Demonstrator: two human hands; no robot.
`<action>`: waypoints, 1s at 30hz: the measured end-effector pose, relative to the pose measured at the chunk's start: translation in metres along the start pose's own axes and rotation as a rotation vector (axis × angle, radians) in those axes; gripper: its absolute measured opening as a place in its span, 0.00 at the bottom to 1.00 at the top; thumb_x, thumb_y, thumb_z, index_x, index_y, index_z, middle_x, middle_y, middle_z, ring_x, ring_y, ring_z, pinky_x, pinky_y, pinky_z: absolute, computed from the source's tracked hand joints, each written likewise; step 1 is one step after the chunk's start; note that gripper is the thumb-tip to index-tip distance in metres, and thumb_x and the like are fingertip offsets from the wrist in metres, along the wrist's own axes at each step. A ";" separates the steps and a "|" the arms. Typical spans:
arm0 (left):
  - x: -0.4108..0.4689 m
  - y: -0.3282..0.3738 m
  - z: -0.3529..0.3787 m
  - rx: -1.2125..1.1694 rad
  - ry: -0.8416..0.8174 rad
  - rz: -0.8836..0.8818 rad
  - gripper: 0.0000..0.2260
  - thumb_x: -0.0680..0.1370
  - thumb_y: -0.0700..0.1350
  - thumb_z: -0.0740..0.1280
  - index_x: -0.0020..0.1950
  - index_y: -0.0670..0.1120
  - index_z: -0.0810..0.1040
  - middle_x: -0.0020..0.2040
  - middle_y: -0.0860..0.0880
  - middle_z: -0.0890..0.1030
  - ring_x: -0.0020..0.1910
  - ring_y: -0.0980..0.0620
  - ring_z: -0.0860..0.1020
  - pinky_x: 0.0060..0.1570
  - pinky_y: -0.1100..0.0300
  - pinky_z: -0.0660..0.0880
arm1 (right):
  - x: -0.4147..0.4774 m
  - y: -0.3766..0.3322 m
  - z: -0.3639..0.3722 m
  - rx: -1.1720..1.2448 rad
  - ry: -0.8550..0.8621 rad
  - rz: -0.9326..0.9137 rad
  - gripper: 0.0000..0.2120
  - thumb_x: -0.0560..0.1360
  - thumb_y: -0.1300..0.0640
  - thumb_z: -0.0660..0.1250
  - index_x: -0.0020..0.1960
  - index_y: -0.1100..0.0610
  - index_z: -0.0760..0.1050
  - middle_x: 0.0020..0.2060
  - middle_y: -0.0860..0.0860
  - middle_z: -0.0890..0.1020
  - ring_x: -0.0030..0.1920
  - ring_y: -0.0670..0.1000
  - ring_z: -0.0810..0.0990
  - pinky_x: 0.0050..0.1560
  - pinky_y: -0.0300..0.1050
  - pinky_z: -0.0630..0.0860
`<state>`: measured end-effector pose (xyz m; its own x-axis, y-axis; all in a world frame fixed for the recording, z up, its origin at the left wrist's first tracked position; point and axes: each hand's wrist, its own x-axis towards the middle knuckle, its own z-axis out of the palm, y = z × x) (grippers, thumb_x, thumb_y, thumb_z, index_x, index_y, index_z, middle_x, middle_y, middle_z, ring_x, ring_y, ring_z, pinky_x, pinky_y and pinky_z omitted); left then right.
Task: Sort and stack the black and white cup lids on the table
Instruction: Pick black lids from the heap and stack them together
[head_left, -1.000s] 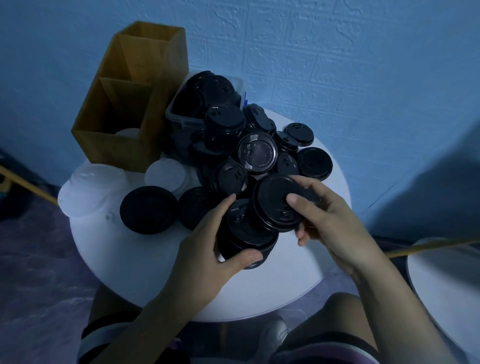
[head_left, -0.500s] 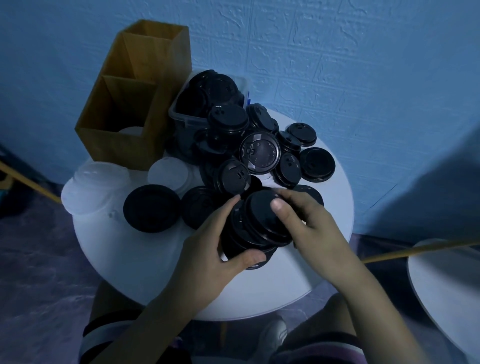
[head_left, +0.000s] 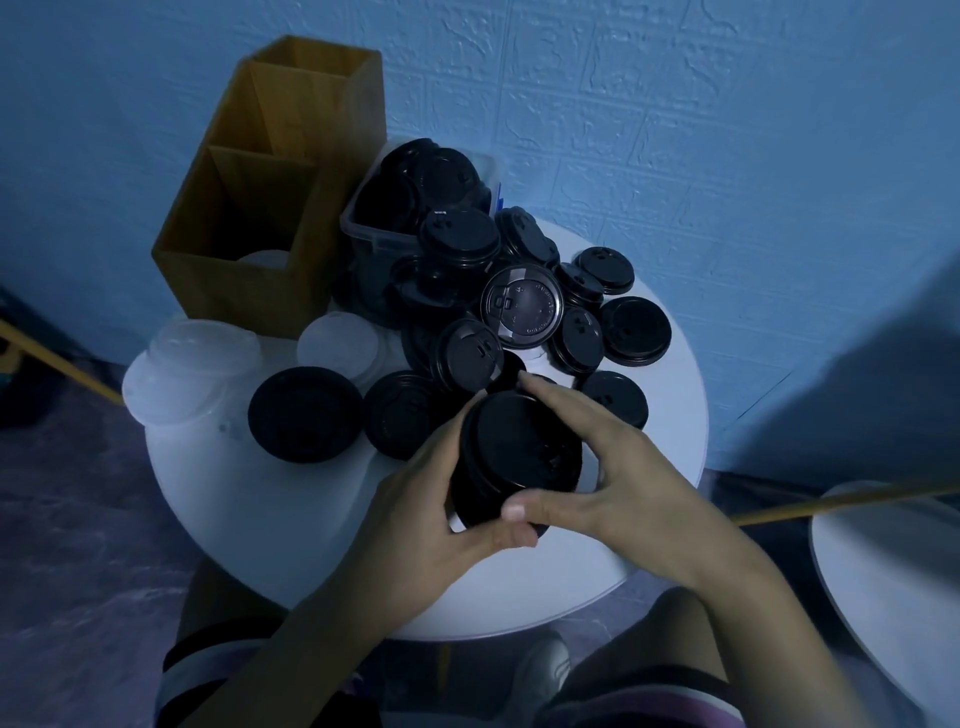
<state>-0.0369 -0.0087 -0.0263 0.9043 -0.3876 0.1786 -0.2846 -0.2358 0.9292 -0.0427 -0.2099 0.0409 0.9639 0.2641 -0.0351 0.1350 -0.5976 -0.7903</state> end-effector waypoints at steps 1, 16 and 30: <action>0.000 0.001 0.000 0.003 0.007 0.005 0.45 0.68 0.63 0.78 0.80 0.59 0.62 0.76 0.60 0.69 0.75 0.56 0.70 0.68 0.47 0.74 | 0.000 0.001 -0.002 0.009 -0.026 -0.006 0.46 0.65 0.39 0.80 0.78 0.37 0.62 0.72 0.29 0.67 0.75 0.36 0.64 0.75 0.39 0.62; 0.001 0.003 0.000 0.027 0.057 -0.022 0.41 0.64 0.59 0.79 0.75 0.61 0.69 0.71 0.63 0.71 0.69 0.59 0.74 0.63 0.52 0.78 | -0.002 0.009 -0.003 0.068 0.054 -0.002 0.40 0.63 0.38 0.78 0.74 0.41 0.70 0.65 0.35 0.76 0.68 0.38 0.74 0.68 0.39 0.70; 0.000 -0.002 0.000 0.013 0.037 -0.061 0.43 0.65 0.59 0.79 0.77 0.64 0.64 0.72 0.61 0.74 0.70 0.57 0.75 0.67 0.49 0.75 | 0.002 0.012 -0.013 0.137 -0.121 0.081 0.38 0.71 0.53 0.79 0.76 0.41 0.67 0.66 0.37 0.79 0.67 0.38 0.76 0.72 0.39 0.70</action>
<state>-0.0361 -0.0082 -0.0284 0.9312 -0.3392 0.1337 -0.2325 -0.2701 0.9343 -0.0362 -0.2264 0.0387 0.9344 0.3135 -0.1692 0.0172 -0.5142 -0.8575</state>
